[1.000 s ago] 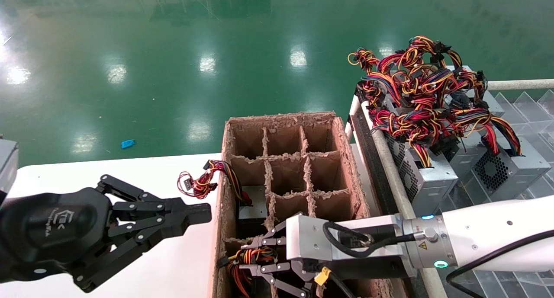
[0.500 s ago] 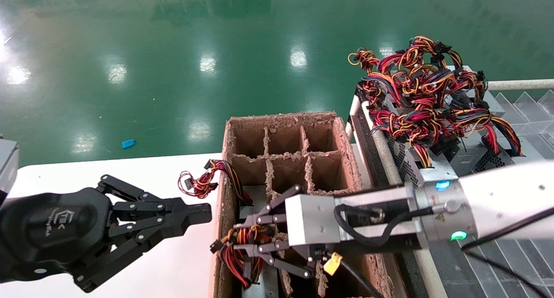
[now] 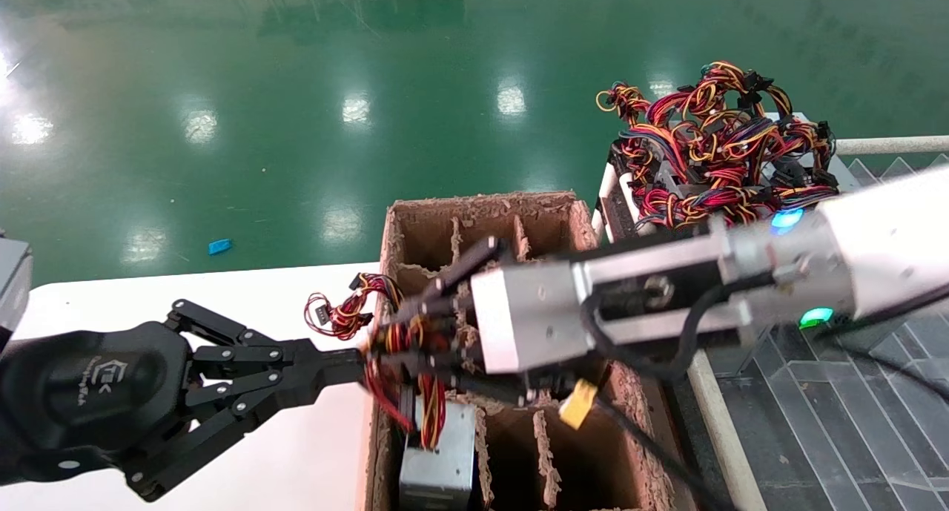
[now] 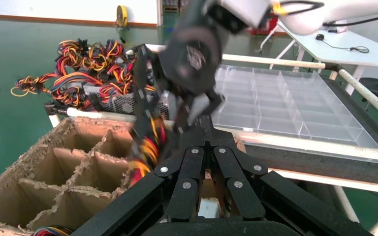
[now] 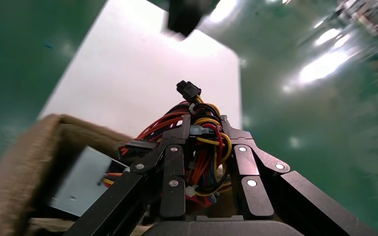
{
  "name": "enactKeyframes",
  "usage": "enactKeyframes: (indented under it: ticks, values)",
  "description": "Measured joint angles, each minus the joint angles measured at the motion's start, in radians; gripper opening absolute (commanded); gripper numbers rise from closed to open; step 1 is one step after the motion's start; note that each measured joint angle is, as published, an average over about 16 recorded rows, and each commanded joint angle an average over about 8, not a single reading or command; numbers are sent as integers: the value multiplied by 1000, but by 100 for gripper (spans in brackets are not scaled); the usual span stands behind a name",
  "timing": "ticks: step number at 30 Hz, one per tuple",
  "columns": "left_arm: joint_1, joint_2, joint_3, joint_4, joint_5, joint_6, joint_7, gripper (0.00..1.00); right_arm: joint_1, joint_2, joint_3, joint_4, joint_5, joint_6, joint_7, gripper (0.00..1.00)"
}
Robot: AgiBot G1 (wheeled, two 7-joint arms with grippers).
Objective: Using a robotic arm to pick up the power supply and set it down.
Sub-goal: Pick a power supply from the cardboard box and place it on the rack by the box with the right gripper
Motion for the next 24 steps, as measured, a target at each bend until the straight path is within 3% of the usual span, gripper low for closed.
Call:
enactKeyframes:
  ticks: [14,24]
  values:
    - [0,0,0,0,0,0,0,0,226,20,38,7,52,-63,-48,0]
    - [0,0,0,0,0,0,0,0,387,63,-1,9,105,-98,-51,0]
